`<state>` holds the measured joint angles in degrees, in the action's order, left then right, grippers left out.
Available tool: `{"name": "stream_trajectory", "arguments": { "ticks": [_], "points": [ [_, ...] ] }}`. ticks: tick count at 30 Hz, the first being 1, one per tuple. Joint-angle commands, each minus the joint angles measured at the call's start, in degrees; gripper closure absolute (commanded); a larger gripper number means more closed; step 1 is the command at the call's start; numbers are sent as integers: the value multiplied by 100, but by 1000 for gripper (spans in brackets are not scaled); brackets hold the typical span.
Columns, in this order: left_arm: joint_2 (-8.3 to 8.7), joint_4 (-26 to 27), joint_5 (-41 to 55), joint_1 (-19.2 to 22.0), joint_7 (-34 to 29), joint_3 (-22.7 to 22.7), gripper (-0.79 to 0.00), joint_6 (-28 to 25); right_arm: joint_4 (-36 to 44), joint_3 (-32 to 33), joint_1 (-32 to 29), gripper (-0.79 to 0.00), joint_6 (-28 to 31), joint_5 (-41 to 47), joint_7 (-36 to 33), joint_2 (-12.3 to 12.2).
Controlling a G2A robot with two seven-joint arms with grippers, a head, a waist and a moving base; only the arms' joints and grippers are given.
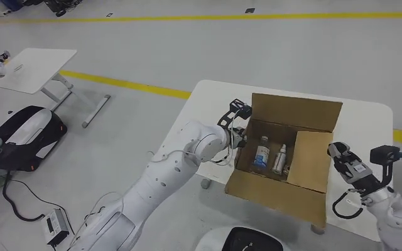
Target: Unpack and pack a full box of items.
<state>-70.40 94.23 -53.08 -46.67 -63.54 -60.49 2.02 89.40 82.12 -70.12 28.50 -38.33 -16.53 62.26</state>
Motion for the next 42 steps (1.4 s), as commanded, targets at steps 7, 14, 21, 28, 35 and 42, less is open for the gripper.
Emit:
{"name": "stream_trajectory", "arguments": {
  "ticks": [7,14,21,28,35,42],
  "points": [
    [28,-176,-733,21,131,-44,-785,172,-245,-229,156,0,-91,-41,-263,23],
    [30,-610,-1488,93,282,-20,-785,405,-409,-328,215,0,-132,-113,-213,39],
    [-4,-994,-1887,159,331,34,-785,564,-455,-317,226,0,-117,-102,-244,34],
    [-35,-1227,-2108,178,324,54,-785,592,-444,-359,239,0,-108,-85,-283,38],
    [-65,-1112,-2117,152,336,-30,-785,632,-418,-341,236,0,-71,-55,-150,40],
    [-39,-290,-2129,11,243,-279,-785,544,9,116,-22,0,-205,28,230,-5]
  ]
}}
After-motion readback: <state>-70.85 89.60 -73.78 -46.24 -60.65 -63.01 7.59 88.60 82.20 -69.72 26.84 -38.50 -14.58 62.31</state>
